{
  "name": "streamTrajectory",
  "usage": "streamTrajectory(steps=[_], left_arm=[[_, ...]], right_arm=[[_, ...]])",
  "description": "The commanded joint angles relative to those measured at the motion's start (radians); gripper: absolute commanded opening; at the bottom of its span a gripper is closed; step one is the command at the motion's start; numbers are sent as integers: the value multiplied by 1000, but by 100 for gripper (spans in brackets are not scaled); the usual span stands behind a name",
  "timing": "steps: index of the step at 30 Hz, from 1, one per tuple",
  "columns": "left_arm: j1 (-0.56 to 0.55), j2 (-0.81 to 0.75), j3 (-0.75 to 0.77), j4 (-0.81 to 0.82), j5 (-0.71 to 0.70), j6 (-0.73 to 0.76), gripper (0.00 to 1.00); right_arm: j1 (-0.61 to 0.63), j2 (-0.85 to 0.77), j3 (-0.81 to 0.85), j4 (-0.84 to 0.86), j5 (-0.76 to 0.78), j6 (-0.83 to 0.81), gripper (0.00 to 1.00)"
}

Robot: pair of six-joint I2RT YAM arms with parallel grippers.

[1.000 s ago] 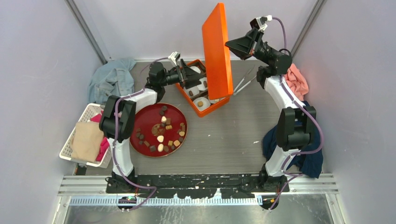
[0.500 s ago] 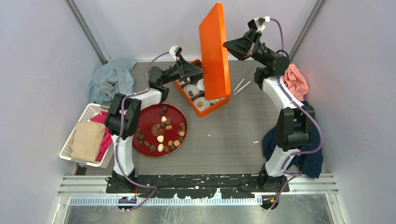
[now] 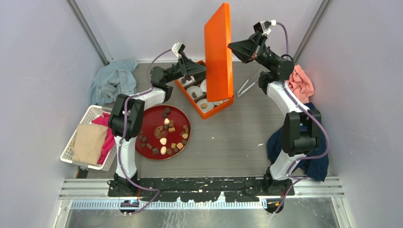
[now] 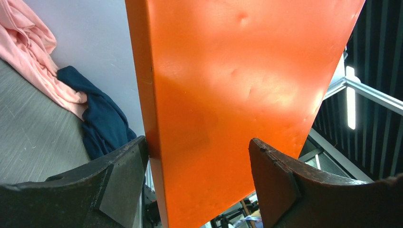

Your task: Pack the chocolate

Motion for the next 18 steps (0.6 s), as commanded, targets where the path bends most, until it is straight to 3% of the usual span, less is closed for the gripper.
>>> streamTrajectory(steps=[1, 10, 18], left_arm=[[1, -29, 42, 90, -42, -32, 78], [45, -78, 77, 91, -139, -65, 69], [80, -138, 100, 91, -197, -127, 65]], right_arm=[[1, -62, -2, 56, 30, 93, 1], [1, -66, -70, 57, 43, 90, 1], [1, -62, -28, 54, 57, 113, 1]])
